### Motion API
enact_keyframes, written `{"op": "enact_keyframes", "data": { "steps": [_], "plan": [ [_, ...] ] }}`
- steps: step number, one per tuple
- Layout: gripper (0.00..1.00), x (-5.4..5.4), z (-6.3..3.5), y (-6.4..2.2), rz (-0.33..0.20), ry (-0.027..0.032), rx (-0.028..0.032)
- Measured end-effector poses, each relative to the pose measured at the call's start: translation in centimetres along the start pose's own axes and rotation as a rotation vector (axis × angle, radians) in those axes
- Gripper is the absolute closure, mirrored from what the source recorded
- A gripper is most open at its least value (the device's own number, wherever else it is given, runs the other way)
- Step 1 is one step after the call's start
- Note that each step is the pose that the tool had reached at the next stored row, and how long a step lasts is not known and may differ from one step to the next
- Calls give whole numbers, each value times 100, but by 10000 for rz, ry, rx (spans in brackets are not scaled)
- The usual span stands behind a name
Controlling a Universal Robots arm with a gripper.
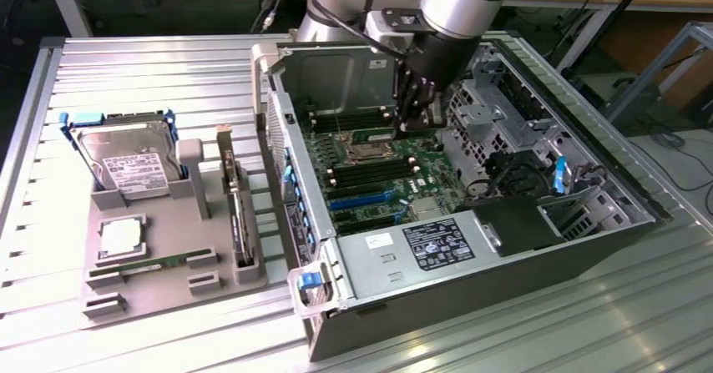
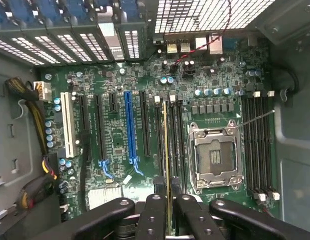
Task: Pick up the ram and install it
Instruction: 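Insert the ram into the slot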
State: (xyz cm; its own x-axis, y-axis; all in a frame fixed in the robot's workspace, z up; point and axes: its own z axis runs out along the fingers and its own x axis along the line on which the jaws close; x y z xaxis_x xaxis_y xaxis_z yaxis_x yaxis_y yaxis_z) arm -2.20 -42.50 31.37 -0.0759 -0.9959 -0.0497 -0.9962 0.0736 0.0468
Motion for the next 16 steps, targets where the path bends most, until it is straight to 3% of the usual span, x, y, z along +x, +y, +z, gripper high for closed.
{"op": "enact_keyframes", "data": {
  "steps": [7, 11, 16],
  "plan": [
    [85, 0, 200, -9, -133, 6, -7],
    [85, 3, 375, -14, -246, 12, -12],
    [85, 8, 544, 43, -309, 15, -16]
  ]
}}
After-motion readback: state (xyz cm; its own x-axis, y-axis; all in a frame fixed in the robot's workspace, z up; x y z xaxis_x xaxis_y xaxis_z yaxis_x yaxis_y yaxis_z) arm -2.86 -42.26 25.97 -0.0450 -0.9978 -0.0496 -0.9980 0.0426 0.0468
